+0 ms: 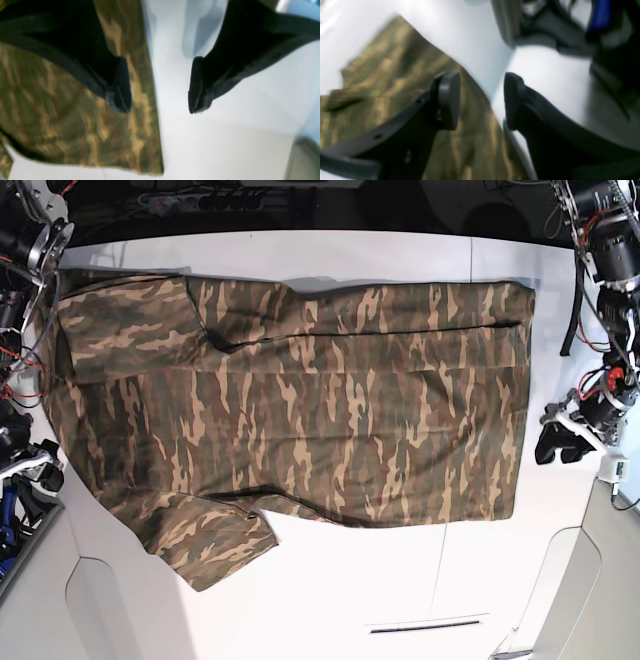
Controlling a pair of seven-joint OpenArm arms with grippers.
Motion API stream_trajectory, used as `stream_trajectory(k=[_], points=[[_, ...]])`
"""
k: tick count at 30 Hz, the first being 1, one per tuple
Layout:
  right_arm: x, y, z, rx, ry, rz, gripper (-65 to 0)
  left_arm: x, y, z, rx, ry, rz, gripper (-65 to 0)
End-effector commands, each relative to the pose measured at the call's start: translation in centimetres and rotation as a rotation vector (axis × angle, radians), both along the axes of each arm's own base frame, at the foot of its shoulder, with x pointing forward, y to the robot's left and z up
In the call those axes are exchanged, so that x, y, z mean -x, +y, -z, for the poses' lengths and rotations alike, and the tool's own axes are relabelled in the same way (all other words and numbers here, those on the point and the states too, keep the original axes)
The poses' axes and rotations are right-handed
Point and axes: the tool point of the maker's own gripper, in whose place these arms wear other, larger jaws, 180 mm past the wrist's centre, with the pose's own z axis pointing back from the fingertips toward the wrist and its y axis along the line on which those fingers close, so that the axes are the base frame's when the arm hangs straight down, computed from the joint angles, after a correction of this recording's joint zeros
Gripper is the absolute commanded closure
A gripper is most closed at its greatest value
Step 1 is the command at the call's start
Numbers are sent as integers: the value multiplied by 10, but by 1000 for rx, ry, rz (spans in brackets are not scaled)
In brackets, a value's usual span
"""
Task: Fold the T-shirt properly
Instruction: 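Grasp the shirt's side edge with both grippers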
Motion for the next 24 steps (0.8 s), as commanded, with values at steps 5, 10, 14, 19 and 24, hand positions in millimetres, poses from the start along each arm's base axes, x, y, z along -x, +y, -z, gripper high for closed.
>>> stream_trajectory(k=[5, 10, 14, 19, 24], points=[[2, -14, 10, -3, 7, 36, -282, -23, 33, -1, 81, -33, -114, -394], [9, -10, 26, -31, 39, 47, -282, -23, 28, 19, 182, 0, -142, -394], [6, 2, 32, -55, 37, 40, -282, -24, 13, 28, 217, 7, -137, -394], [0, 34, 41, -110, 27, 19, -282, -27, -5, 35, 253, 9, -125, -393], [-5, 67, 48, -165, 14, -8, -282, -30, -25, 42, 293, 13, -113, -392]])
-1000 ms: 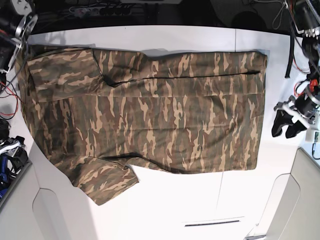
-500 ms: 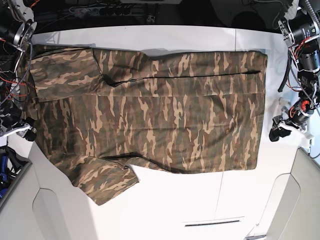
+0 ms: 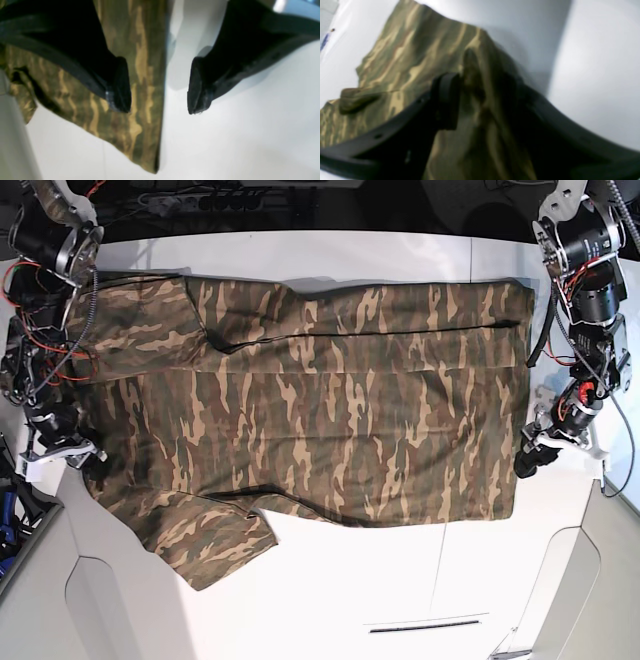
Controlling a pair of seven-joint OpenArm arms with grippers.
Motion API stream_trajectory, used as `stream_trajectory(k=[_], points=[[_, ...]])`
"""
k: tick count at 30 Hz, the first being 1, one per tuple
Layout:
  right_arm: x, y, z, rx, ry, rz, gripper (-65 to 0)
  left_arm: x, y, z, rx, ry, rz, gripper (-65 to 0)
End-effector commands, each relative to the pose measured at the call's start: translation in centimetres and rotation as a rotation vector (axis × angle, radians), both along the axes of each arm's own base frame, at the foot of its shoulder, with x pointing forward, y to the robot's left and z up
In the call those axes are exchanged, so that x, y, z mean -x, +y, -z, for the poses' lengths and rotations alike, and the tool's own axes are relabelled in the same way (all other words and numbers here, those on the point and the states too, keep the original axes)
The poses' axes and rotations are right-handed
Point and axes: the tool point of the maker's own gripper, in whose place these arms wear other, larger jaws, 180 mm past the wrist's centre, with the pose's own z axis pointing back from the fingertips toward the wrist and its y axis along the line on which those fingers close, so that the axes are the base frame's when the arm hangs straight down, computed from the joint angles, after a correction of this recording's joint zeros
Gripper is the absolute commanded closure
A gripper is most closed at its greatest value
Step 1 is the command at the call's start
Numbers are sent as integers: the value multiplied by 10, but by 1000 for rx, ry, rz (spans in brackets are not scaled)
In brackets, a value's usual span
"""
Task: Fold the T-shirt properly
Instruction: 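Grasp the shirt's side edge with both grippers, then fold the shirt lengthwise with both grippers into a long strip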
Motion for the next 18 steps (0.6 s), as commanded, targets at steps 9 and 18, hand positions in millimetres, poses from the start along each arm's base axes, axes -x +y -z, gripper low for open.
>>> stream_trajectory(k=[9, 18], points=[[-6, 22, -1, -24, 3, -44, -225, -9, -24, -1, 35, -10, 35, -170], [-4, 22, -3, -15, 27, -74, 0, -19, -20, -12, 26, -17, 46, 0]])
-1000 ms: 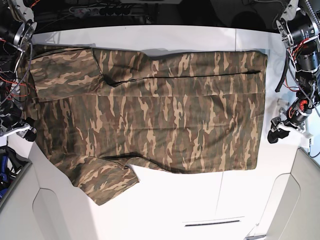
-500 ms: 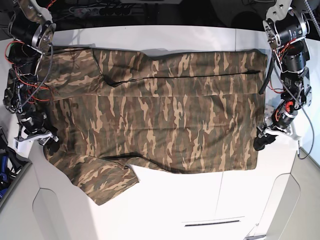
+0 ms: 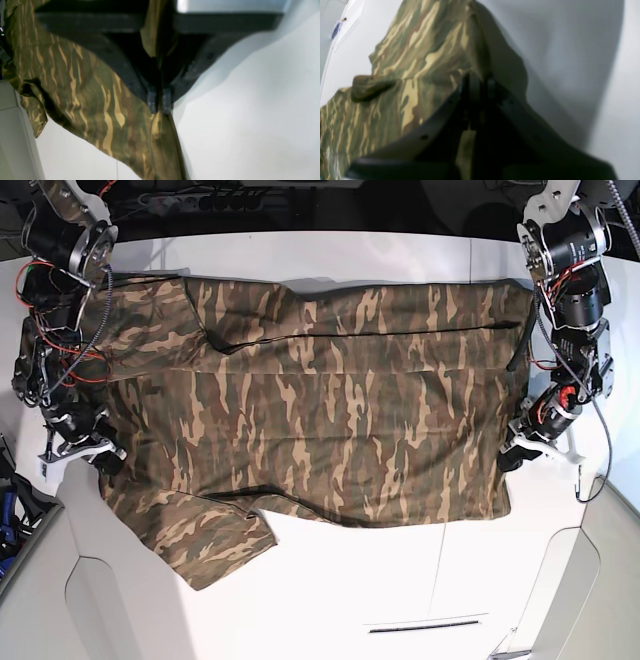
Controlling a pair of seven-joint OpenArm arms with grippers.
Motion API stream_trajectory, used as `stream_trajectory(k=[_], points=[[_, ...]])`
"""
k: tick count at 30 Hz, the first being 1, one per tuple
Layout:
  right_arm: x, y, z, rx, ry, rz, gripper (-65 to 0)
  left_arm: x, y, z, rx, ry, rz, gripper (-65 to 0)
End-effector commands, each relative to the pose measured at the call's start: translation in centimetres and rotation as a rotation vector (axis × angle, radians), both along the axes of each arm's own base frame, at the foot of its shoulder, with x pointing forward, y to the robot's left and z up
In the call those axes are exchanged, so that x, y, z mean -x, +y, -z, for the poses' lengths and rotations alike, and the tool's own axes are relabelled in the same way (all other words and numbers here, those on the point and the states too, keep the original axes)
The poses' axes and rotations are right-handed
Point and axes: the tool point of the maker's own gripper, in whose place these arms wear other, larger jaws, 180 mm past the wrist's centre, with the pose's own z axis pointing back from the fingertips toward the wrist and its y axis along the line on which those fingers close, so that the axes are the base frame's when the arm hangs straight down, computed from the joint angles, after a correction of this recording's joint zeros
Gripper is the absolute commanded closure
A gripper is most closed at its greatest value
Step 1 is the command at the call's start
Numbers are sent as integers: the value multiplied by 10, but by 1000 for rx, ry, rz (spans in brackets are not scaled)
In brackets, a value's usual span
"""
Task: Fold the T-shirt properly
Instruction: 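Fold the shirt lengthwise with both grippers into a long strip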
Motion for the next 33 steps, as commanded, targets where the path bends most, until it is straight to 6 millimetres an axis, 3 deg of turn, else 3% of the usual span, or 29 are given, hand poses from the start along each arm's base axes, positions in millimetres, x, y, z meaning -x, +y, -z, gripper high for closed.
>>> stream_trajectory(k=[1, 7, 13, 18, 26, 33], points=[[-7, -5, -12, 20, -8, -18, 0, -15, 8, -20, -9, -42, 0, 0], [-13, 1, -44, 7, -27, -77, 0, -25, -2, -45, 63, -43, 50, 0], [-8, -5, -78, 9, -58, -130, 0, -21, -5, -69, -6, -27, 151, 0], [13, -25, -82, 39, -38, -141, 0, -6, -9, -86, -35, -39, 220, 0], [54, -51, -73, 83, 0, -143, 0, 33, -8, -98, -158, -58, 289, 0], [82, -63, -70, 135, 33, -157, 0, 74, -24, -86, -205, 5, 378, 0]])
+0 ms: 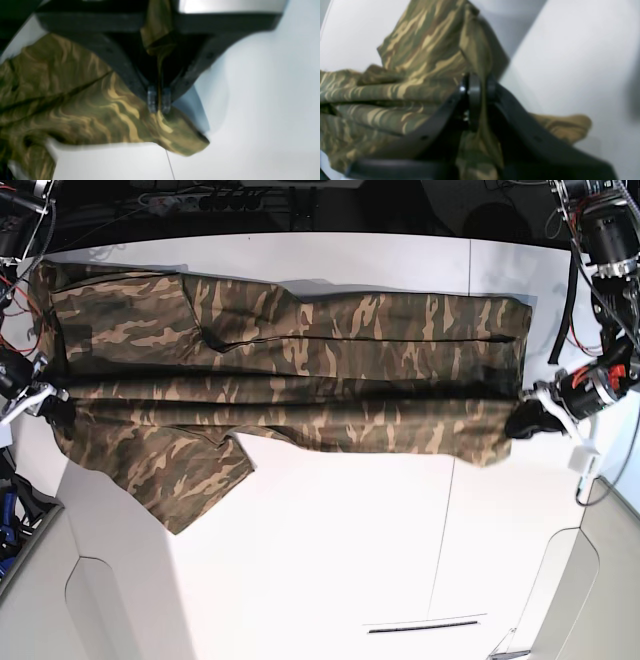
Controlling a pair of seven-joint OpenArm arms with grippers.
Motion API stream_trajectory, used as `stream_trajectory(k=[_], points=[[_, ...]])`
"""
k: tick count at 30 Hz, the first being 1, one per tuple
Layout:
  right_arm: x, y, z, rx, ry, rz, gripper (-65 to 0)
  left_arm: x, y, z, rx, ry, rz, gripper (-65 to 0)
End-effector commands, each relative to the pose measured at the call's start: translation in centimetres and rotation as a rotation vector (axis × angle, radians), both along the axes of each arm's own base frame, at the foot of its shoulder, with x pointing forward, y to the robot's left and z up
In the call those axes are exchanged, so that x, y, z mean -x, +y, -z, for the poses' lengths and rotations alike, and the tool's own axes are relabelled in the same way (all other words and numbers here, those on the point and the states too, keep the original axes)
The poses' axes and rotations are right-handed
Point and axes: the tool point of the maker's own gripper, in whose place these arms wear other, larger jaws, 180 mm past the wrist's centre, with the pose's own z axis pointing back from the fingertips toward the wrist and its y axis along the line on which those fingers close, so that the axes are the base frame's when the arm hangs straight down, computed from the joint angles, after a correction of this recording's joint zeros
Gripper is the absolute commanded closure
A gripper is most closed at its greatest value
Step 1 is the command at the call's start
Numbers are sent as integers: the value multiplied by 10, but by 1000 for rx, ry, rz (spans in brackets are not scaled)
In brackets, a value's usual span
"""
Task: Fold the T-shirt properly
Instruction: 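Fold the shirt lengthwise with both grippers into a long strip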
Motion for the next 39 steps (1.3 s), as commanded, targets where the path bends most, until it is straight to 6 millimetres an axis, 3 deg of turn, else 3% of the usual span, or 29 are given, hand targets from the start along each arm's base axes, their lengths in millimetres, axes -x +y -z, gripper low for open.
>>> stream_trajectory(k=[1, 7, 12, 15, 17, 23, 31, 35, 39], points=[[-8, -11, -19, 21, -57, 12, 0, -4, 3, -16, -13, -53, 11, 0], [10, -14, -2, 26, -3, 22, 0, 22, -3, -2, -32, -7, 35, 0], [20, -16, 7, 36, 13, 36, 0, 32, -3, 7, -31, 26, 36, 0], [18, -20, 6, 52, -4, 52, -199, 31, -4, 7, -26, 20, 34, 0], [12, -24, -1, 52, -50, 78, -277, 31, -4, 6, -24, 15, 32, 0], [-15, -35, -24, 94, -175, 139, -280, 31, -4, 6, -25, 15, 32, 0], [-63, -13, -50, 110, -305, 150, -280, 31, -4, 6, -24, 16, 32, 0], [-83, 4, -43, 86, -307, 149, -280, 30, -4, 6, -24, 13, 31, 0], [-100, 12, -18, 80, -269, 143, -281, 30, -4, 6, -24, 13, 31, 0]])
